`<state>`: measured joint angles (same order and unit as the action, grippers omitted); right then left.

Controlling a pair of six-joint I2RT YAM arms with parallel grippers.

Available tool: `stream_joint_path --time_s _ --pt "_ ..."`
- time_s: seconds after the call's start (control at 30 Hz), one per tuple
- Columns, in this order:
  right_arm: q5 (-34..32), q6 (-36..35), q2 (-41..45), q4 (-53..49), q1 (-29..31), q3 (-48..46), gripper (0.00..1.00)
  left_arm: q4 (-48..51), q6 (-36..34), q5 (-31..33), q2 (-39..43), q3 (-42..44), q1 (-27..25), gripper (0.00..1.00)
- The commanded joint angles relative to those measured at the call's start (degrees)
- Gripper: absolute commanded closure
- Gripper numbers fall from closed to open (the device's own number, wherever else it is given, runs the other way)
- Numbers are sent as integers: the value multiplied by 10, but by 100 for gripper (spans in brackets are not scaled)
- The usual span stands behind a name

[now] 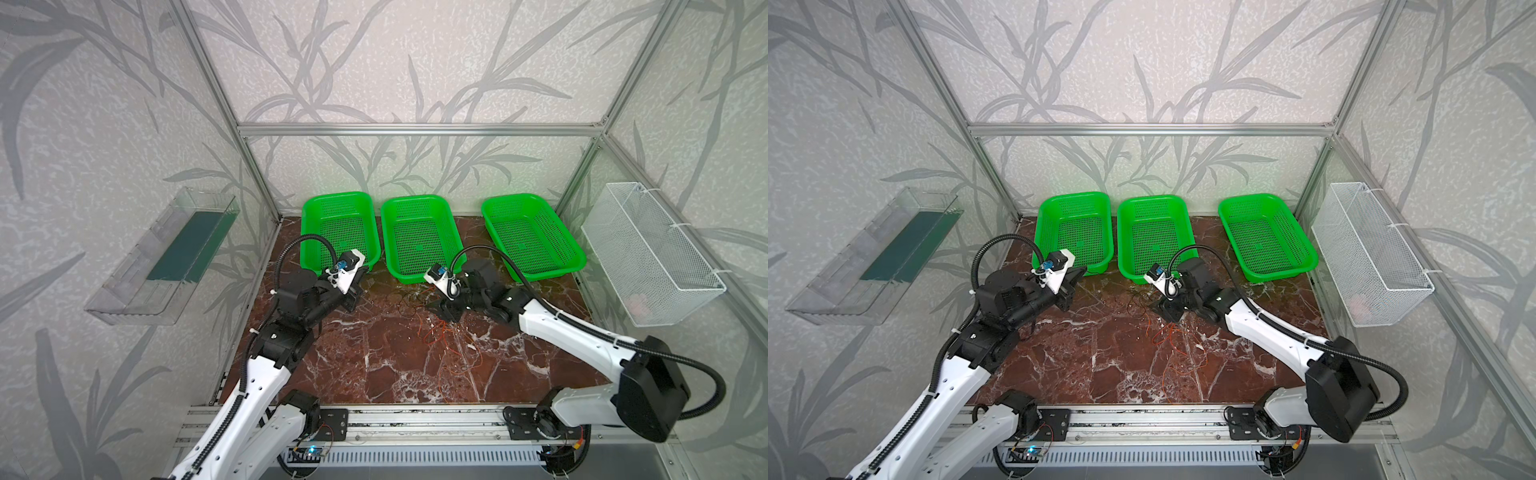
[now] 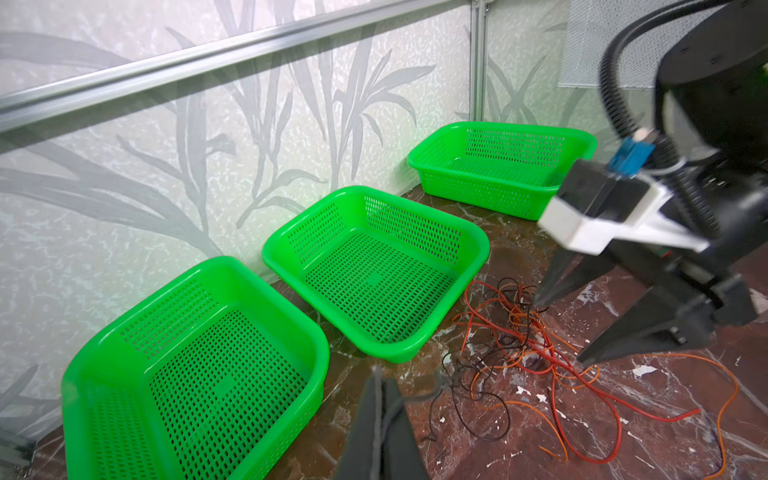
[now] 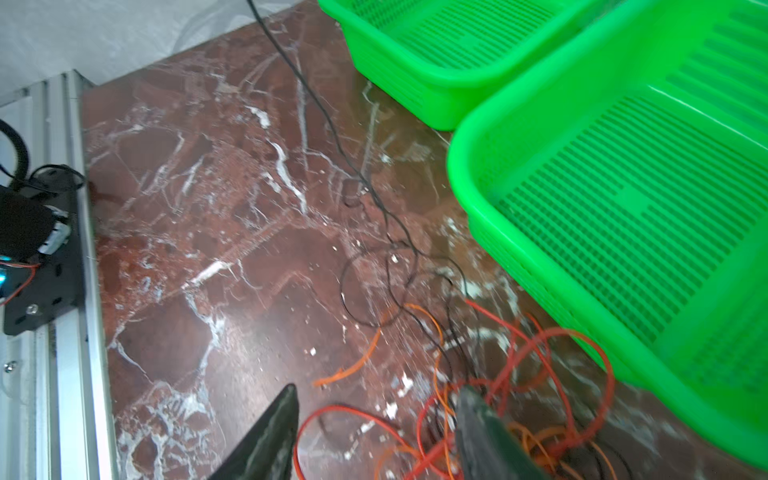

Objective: Untangle the cables

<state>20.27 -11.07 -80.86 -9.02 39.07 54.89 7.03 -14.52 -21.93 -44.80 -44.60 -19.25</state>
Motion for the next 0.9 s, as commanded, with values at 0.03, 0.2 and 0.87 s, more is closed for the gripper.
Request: stream_joint_path --time_s 0.03,0.2,0.87 --pt "42 1 -50 48 8 51 43 0 -6 14 2 -27 -17 100" --pt "52 2 -78 43 20 66 49 -6 -9 29 -2 -35 -32 100" --pt "-81 35 -121 57 28 49 66 -8 -24 48 -7 -64 -68 100"
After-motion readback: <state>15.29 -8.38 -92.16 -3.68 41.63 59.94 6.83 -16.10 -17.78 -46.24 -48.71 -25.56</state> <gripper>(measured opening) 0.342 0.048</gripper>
